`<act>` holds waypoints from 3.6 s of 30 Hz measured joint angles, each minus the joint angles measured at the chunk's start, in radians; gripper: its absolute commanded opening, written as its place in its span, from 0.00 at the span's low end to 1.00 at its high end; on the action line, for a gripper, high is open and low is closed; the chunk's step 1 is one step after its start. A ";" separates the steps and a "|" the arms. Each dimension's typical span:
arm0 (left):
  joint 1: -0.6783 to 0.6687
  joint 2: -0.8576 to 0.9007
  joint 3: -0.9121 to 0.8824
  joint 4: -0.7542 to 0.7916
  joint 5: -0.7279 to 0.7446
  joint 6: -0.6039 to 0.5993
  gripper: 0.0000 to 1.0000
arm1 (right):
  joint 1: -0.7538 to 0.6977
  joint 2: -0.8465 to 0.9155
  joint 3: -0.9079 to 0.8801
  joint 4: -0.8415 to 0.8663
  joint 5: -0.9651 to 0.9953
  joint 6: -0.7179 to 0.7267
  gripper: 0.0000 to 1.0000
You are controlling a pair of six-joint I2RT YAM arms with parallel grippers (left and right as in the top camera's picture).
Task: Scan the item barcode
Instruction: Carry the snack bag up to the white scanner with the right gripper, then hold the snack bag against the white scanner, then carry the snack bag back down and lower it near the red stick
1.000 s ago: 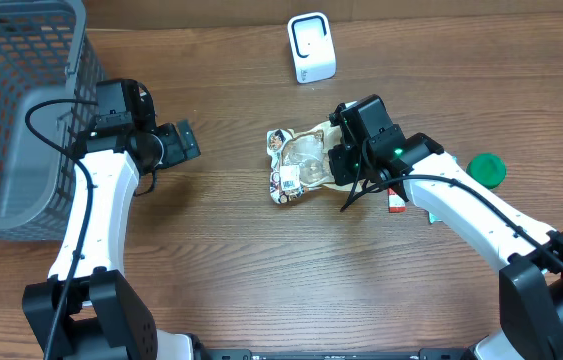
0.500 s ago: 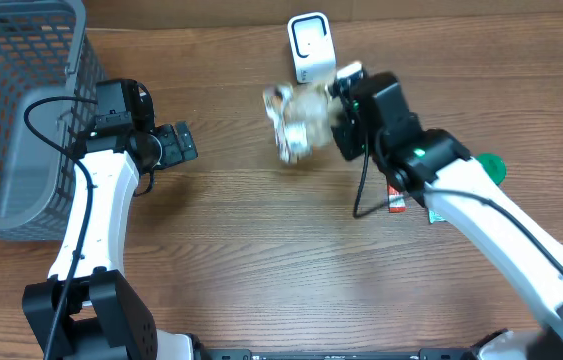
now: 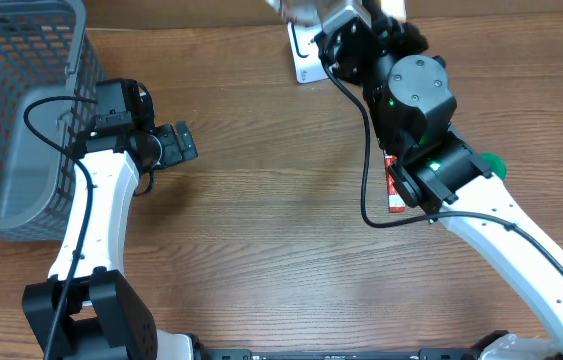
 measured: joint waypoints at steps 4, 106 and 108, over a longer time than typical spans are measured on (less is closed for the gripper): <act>0.000 0.000 0.000 0.000 -0.001 0.000 1.00 | 0.000 0.056 0.002 0.124 0.011 -0.104 0.04; 0.000 0.000 0.001 -0.001 -0.004 0.003 1.00 | 0.015 0.536 0.363 -0.010 0.286 0.046 0.03; 0.000 0.000 0.001 0.001 -0.004 0.003 1.00 | 0.012 0.448 0.371 -0.219 0.314 0.164 0.03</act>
